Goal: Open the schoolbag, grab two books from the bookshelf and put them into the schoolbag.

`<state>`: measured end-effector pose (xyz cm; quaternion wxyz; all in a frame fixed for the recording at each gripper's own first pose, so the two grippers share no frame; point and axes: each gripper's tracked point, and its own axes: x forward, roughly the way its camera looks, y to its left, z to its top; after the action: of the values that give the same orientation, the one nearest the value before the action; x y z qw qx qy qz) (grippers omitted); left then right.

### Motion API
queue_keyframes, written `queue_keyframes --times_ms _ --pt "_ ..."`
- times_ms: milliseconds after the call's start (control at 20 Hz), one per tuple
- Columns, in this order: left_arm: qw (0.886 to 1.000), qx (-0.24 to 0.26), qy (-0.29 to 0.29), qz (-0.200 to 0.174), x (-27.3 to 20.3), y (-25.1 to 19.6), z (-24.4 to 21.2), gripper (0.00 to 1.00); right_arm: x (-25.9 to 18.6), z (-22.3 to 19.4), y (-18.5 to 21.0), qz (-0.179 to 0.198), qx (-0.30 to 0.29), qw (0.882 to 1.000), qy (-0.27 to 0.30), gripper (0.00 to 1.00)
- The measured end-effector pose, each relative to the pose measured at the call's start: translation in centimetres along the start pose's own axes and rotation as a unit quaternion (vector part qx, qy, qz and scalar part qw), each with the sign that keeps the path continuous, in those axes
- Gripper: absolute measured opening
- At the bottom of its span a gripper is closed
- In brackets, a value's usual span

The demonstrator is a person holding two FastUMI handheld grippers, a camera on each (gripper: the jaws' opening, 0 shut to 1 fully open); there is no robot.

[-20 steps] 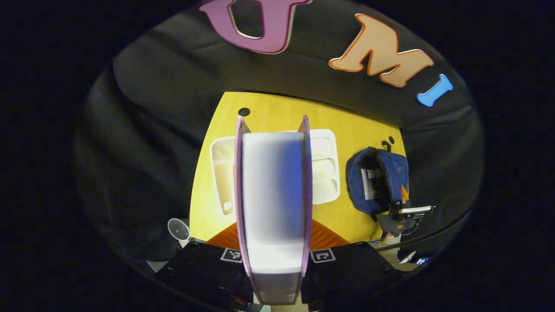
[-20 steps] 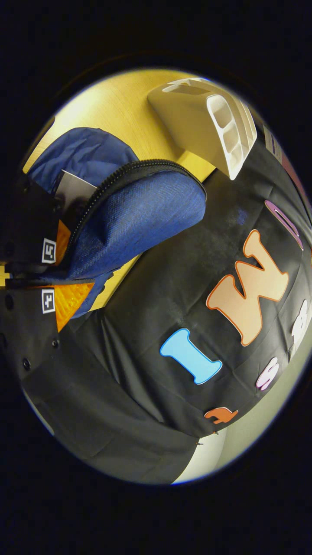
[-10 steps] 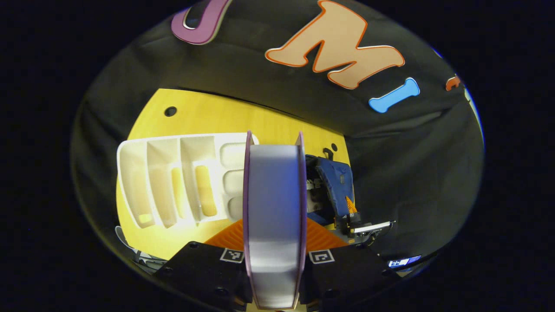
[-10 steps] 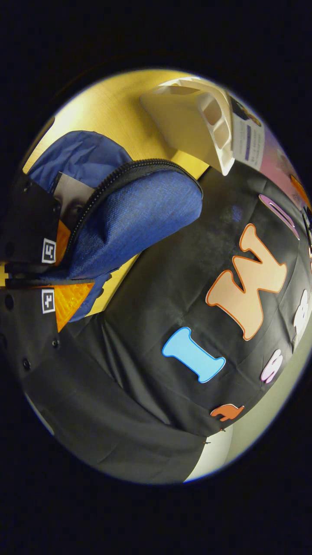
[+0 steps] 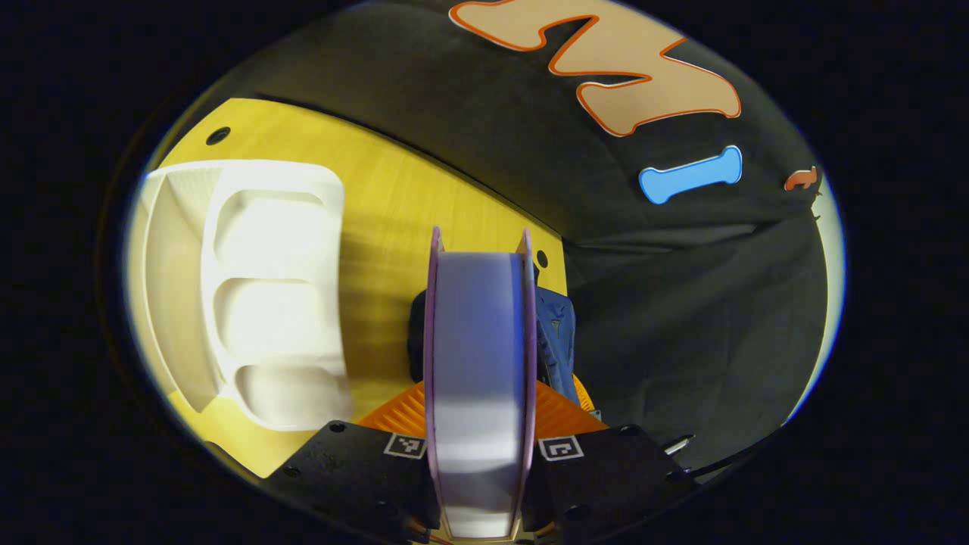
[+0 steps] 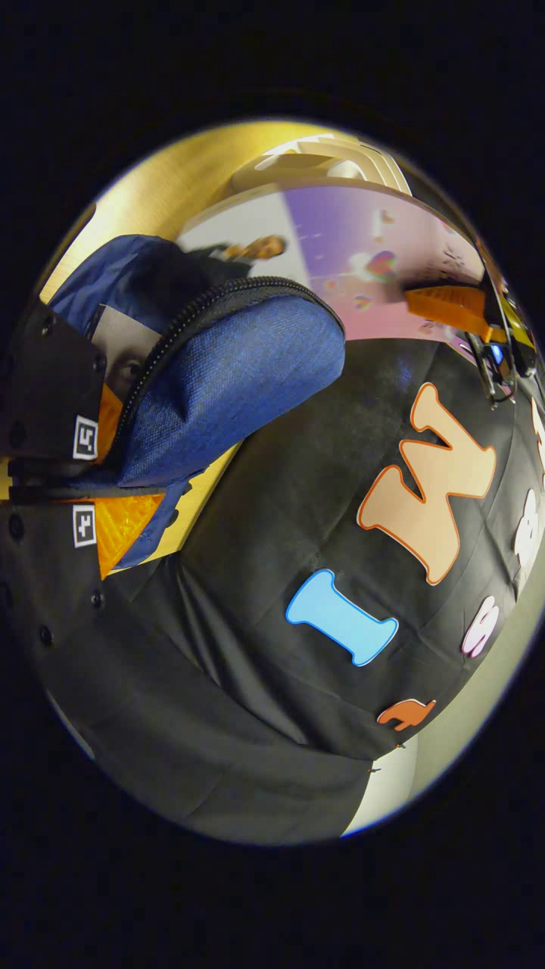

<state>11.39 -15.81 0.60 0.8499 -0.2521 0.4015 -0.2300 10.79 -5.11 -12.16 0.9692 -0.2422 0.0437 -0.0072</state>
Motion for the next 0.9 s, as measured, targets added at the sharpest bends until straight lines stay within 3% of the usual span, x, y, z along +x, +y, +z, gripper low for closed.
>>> queue_keyframes --times_ms 300,350,450,900 --pt "0.997 -0.033 -0.020 -0.067 7.3 -1.7 -2.0 0.39 -0.2 0.4 -0.5 0.018 0.032 0.999 -0.014 0.05" --pt "0.997 -0.034 -0.025 -0.071 8.4 -1.7 -2.1 0.38 -0.1 0.4 -0.5 0.022 0.035 0.999 -0.017 0.10" --pt "0.997 -0.035 -0.023 -0.067 10.4 -1.6 -3.0 0.38 -0.3 0.5 -0.5 0.030 0.040 0.999 -0.022 0.07" --pt "0.985 -0.054 -0.024 -0.161 16.8 -4.3 -5.0 0.37 -0.3 1.4 0.1 0.052 0.064 0.996 -0.037 0.07"
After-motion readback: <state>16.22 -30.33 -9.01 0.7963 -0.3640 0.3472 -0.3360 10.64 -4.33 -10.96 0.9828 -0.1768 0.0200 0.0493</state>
